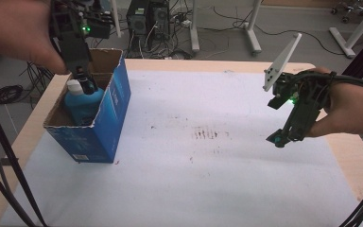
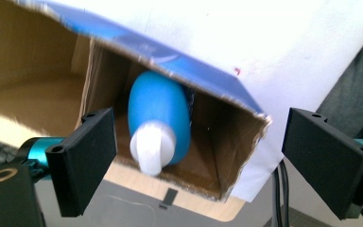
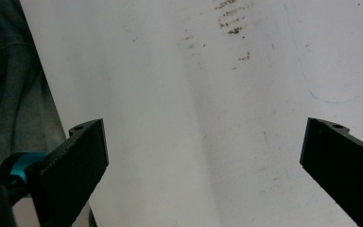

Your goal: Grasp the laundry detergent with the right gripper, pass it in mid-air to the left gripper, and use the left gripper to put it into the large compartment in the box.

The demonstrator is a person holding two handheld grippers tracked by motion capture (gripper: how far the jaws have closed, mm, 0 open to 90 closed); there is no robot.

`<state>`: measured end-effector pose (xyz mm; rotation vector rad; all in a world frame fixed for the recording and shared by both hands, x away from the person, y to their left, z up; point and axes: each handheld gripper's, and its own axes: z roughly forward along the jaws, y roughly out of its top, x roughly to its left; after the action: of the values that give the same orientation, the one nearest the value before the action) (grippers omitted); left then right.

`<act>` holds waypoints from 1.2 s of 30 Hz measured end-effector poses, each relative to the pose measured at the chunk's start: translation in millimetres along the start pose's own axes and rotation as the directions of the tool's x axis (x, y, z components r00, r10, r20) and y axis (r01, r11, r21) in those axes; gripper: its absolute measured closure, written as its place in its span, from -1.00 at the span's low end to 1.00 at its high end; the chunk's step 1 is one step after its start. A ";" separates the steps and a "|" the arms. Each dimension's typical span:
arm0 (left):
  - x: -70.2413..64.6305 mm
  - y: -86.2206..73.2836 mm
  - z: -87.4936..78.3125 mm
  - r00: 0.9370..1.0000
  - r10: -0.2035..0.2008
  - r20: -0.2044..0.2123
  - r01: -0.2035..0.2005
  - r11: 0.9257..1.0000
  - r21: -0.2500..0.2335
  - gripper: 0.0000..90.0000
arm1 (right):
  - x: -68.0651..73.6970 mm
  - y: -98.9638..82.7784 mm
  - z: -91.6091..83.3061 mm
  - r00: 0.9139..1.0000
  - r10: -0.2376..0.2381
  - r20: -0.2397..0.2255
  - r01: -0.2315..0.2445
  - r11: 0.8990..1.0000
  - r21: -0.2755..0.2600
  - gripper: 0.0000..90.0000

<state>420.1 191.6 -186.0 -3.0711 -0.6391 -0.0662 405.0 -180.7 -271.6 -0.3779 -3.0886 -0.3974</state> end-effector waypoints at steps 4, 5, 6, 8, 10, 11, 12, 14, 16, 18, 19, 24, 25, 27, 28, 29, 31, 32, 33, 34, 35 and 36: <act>-9.7 19.8 1.9 0.996 0.076 0.036 -0.075 0.997 -0.018 -0.81 | -6.5 5.5 -2.2 1.000 -0.027 -0.008 0.028 0.999 0.020 -0.98; -11.0 23.9 3.4 0.995 0.092 0.038 -0.091 0.996 -0.017 -0.81 | -7.9 6.9 -1.6 0.999 -0.039 -0.009 0.040 0.999 0.028 -0.98; -12.3 27.8 4.8 0.994 0.103 0.037 -0.103 0.995 -0.013 -0.81 | -8.6 8.4 -0.4 0.999 -0.045 -0.010 0.046 0.998 0.030 -0.98; -14.0 35.1 8.6 0.992 0.124 0.037 -0.124 0.992 -0.013 -0.85 | -9.6 11.6 2.4 0.998 -0.064 -0.017 0.065 0.997 0.039 -0.98; -14.4 41.6 13.3 0.989 0.141 0.048 -0.140 0.990 -0.020 -0.85 | -10.4 15.1 6.3 0.996 -0.087 -0.023 0.088 0.995 0.056 -0.98; -14.2 44.8 15.6 0.988 0.143 0.055 -0.142 0.990 -0.023 -0.85 | -11.8 17.0 8.4 0.994 -0.107 -0.025 0.108 0.992 0.067 -0.98; -14.0 48.1 18.2 0.987 0.149 0.057 -0.147 0.989 -0.029 -0.85 | -12.3 19.2 10.8 0.995 -0.101 -0.026 0.103 0.992 0.070 -0.98; -13.7 54.7 23.6 0.985 0.160 0.066 -0.157 0.987 -0.037 -0.85 | -15.7 23.5 16.1 0.994 -0.109 -0.029 0.111 0.990 0.081 -0.98; -14.2 61.1 29.4 0.981 0.176 0.079 -0.174 0.984 -0.030 -0.85 | -19.6 27.7 22.4 0.993 -0.115 -0.035 0.118 0.988 0.097 -0.98; -14.6 66.4 36.2 0.977 0.194 0.086 -0.192 0.981 -0.022 -0.90 | -23.1 31.2 29.1 0.993 -0.114 -0.039 0.118 0.987 0.114 -0.98; -14.3 68.6 40.0 0.977 0.196 0.088 -0.195 0.981 -0.024 -0.90 | -25.2 32.4 32.7 0.993 -0.116 -0.039 0.120 0.985 0.121 -0.98; -9.2 76.3 58.4 0.973 0.207 0.103 -0.208 0.978 0.004 -0.91 | -35.7 35.5 47.9 0.994 -0.104 -0.030 0.107 0.982 0.157 -0.98; -9.0 76.9 62.1 0.974 0.203 0.104 -0.204 0.979 0.002 -0.95 | -37.8 35.9 50.3 0.994 -0.104 -0.034 0.108 0.981 0.163 -0.98; -7.8 78.3 66.3 0.973 0.204 0.110 -0.206 0.979 0.007 -0.96 | -40.3 36.7 54.9 0.995 -0.099 -0.033 0.103 0.980 0.170 -0.98; -7.1 78.8 67.7 0.972 0.204 0.113 -0.206 0.978 0.009 -0.96 | -41.5 37.1 56.8 0.994 -0.102 -0.034 0.107 0.979 0.172 -0.98; -6.9 78.9 69.0 0.973 0.201 0.111 -0.203 0.979 0.004 -0.96 | -42.3 37.5 59.1 0.995 -0.099 -0.034 0.103 0.980 0.171 -0.98; -5.6 79.8 69.2 0.972 0.205 0.111 -0.208 0.978 0.009 -0.96 | -43.4 38.3 62.6 0.994 -0.102 -0.036 0.107 0.978 0.177 -0.98; -5.4 79.8 69.6 0.973 0.202 0.115 -0.204 0.979 0.003 -0.96 | -43.8 38.5 64.0 0.994 -0.102 -0.037 0.107 0.978 0.177 -0.98; -4.9 80.2 69.8 0.971 0.210 0.116 -0.212 0.977 0.000 -0.96 | -45.0 38.8 66.2 0.993 -0.108 -0.040 0.114 0.978 0.177 -0.98; -5.1 80.5 70.0 0.971 0.207 0.118 -0.209 0.978 0.001 -0.96 | -45.1 39.0 67.7 0.994 -0.106 -0.039 0.112 0.977 0.184 -0.98; -4.5 81.1 70.5 0.970 0.215 0.117 -0.216 0.976 -0.003 -0.96 | -45.8 39.1 69.2 0.993 -0.109 -0.039 0.114 0.975 0.189 -0.98; -4.6 81.5 70.8 0.970 0.216 0.115 -0.217 0.976 -0.003 -0.96 | -46.3 39.1 70.4 0.994 -0.106 -0.038 0.112 0.975 0.190 -0.98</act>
<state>451.2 115.8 -256.5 -3.1305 -0.3012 0.1143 461.0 -137.4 -331.7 -0.1977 -3.0924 -0.1010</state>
